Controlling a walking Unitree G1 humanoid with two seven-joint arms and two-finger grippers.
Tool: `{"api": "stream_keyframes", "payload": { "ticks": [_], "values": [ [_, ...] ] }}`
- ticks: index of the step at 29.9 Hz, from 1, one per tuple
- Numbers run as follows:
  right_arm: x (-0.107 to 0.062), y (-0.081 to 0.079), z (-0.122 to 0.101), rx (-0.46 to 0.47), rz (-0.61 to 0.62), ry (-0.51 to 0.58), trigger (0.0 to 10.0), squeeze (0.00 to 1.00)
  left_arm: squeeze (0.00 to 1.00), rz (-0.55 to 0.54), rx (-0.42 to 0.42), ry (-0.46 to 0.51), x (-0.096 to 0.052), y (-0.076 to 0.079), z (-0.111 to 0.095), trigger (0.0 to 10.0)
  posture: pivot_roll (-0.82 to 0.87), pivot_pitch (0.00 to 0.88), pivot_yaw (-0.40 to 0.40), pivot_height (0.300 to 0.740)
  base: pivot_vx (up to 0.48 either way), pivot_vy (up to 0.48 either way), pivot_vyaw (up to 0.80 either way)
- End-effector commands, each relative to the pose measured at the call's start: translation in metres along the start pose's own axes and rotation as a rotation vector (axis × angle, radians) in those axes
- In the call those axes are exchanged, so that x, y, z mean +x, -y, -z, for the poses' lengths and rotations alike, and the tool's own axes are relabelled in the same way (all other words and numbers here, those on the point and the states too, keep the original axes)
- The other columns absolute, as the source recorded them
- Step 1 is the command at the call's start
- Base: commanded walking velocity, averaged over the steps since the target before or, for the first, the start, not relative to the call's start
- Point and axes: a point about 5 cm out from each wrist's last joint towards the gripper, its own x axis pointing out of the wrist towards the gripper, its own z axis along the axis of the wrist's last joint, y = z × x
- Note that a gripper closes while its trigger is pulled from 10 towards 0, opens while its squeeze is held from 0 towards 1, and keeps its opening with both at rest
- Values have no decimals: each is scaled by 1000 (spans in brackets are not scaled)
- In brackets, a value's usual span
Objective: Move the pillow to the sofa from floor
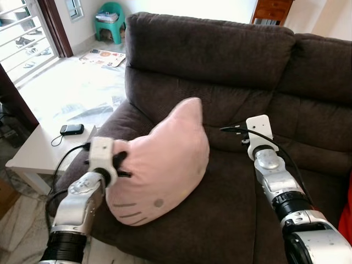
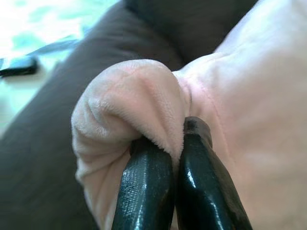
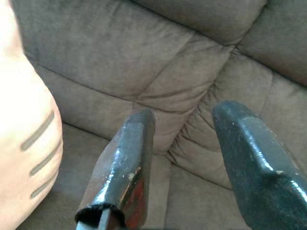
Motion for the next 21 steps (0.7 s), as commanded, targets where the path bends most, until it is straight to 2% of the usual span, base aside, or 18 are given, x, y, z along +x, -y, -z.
{"api": "stream_keyframes", "payload": {
  "ticks": [1,4,7,8,11,13,14,18,21],
  "values": [
    [-1,-1,-1,10,-7,3,10000,0,0,-18,26,15,0,-2,-3,10000,32,35,-48,740,0,0,0],
    [-3,0,3,7,-13,2,10000,0,0,-15,30,-28,-1,0,7,10000,32,36,-51,740,0,0,0],
    [-6,9,7,13,15,17,10000,0,0,-29,28,-47,-1,1,14,10000,25,36,-52,740,0,0,0],
    [-8,16,11,23,40,22,10000,0,0,-64,21,-56,-1,0,17,10000,21,37,-50,740,0,0,0],
    [-11,23,17,43,62,16,10000,0,0,-145,6,-71,-2,-6,21,10000,21,37,-50,740,0,0,0],
    [-14,31,25,59,98,1,10000,0,0,-278,-32,-69,-5,-17,24,10000,11,37,-46,740,0,0,0],
    [-18,40,32,79,138,-12,10000,0,0,-382,-77,-78,-9,-27,29,10000,10,38,-47,740,0,0,0],
    [-28,53,50,83,192,-53,10000,0,0,-444,-71,-81,-16,-37,35,10000,3,40,-43,740,0,0,0],
    [-34,56,59,86,203,-75,10000,0,0,-475,-84,-52,-19,-39,34,10000,1,39,-40,740,0,0,0]
  ]
}}
